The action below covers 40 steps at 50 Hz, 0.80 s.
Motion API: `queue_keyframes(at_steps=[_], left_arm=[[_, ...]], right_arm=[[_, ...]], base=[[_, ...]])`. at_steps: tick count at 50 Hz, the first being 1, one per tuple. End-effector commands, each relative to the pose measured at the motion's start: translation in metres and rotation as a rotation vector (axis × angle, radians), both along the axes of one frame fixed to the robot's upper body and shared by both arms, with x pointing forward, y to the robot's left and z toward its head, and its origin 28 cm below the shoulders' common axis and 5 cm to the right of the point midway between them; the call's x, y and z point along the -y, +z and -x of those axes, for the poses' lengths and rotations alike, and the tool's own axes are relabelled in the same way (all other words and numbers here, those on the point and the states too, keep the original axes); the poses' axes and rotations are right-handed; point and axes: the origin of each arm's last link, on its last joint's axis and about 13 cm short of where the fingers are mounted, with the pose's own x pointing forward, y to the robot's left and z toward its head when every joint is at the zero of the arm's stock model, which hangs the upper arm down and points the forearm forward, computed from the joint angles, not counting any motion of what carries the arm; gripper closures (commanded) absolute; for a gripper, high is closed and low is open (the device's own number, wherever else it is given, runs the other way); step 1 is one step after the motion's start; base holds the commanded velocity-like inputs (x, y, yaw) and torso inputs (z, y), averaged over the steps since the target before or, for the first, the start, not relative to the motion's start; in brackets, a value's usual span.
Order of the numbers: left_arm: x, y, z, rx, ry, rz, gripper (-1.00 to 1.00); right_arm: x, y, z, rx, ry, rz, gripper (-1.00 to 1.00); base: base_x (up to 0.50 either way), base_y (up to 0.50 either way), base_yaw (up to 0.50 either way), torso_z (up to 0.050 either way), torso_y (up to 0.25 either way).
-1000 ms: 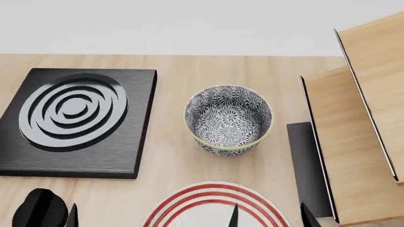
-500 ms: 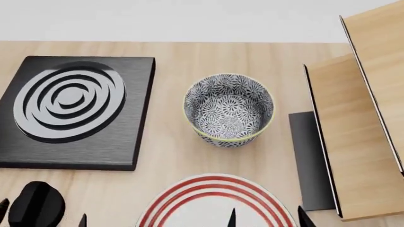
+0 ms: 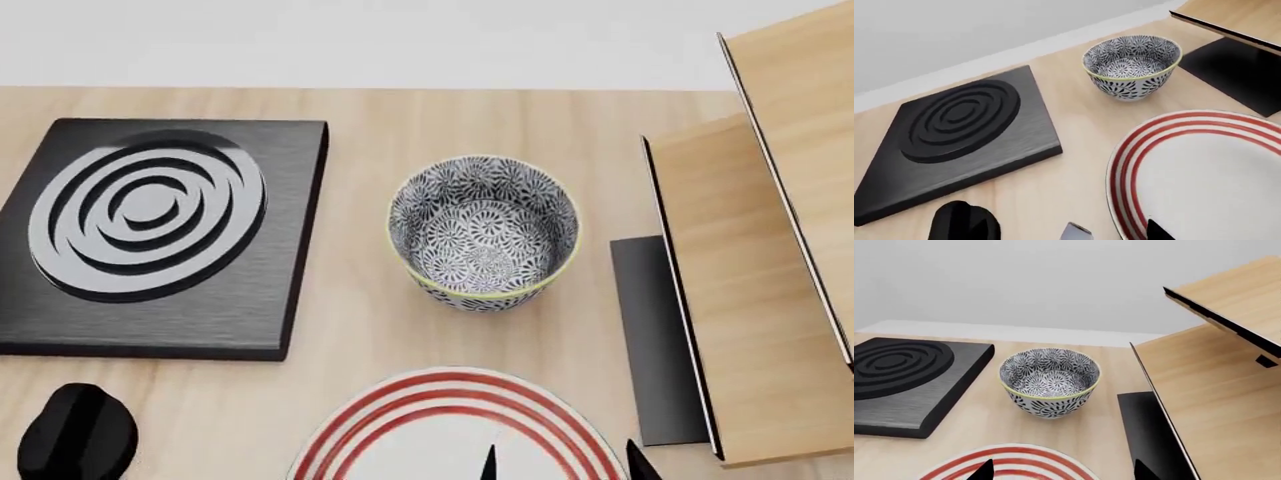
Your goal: Pick up the cream cheese and put it in the bowl.
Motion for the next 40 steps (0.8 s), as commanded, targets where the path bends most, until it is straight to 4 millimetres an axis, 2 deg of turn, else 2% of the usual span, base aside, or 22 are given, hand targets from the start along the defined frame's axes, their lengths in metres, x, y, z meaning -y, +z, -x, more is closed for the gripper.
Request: queue_keyframes(at_steps=[1, 8, 10, 12, 21, 40], left_arm=[[-0.006, -0.005, -0.005, -0.135, -0.035, -0.042, -1.00], [-0.009, -0.011, -0.012, -0.160, -0.002, -0.072, -1.00], [-0.009, -0.006, -0.012, -0.206, -0.027, -0.073, -1.00], [-0.010, -0.018, -0.013, -0.195, -0.004, -0.095, -1.00], [-0.017, -0.031, -0.022, -0.240, 0.035, -0.111, -1.00], [-0.023, -0.035, -0.024, -0.269, 0.040, -0.094, -1.00]], right_arm=[[0.001, 0.001, 0.001, 0.000, -0.004, 0.006, -1.00], [0.001, -0.001, 0.000, -0.002, -0.004, 0.000, -1.00], [0.001, -0.001, 0.000, -0.002, -0.006, 0.001, -1.00], [0.001, -0.001, 0.001, -0.001, -0.006, 0.001, -1.00], [0.002, -0.002, 0.001, -0.003, -0.015, -0.003, -1.00], [0.001, 0.000, 0.000, 0.001, -0.017, 0.006, -1.00]], base=[[0.00, 0.00, 0.00, 0.000, 0.000], [0.00, 0.00, 0.00, 0.000, 0.000], [0.00, 0.00, 0.00, 0.000, 0.000], [0.00, 0.00, 0.00, 0.000, 0.000], [0.00, 0.00, 0.00, 0.000, 0.000], [0.00, 0.00, 0.00, 0.000, 0.000]])
